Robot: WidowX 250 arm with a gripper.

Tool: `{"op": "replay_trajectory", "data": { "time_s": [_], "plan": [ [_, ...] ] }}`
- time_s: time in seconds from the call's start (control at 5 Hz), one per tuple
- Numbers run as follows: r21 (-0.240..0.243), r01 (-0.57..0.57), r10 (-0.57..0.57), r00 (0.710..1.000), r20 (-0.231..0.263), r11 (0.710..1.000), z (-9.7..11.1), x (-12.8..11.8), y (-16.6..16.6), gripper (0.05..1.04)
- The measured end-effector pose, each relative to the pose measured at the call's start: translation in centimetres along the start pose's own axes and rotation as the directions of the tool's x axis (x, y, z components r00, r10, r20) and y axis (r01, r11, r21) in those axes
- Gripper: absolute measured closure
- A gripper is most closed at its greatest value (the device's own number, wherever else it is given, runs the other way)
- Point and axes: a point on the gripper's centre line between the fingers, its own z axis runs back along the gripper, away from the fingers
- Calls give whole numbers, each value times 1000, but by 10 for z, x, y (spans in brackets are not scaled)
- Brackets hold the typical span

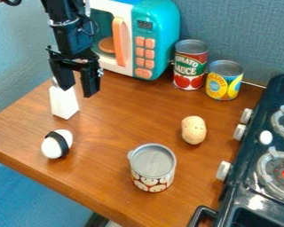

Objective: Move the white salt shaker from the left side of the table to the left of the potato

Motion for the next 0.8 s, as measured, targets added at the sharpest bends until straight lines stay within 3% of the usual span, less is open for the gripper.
{"op": "replay_trajectory", "data": {
  "time_s": [0.2, 0.4, 0.6, 0.8],
  "plan": [
    [-13, -2, 2, 999, -38, 1000, -12, -4, -1, 83],
    [28, 30, -30, 1000, -5, 999, 0, -9, 0, 83],
    [90, 76, -83, 993, 79, 993, 31, -12, -5, 83],
    [155, 109, -127, 985, 113, 982, 50, -16, -2, 83]
  ]
}}
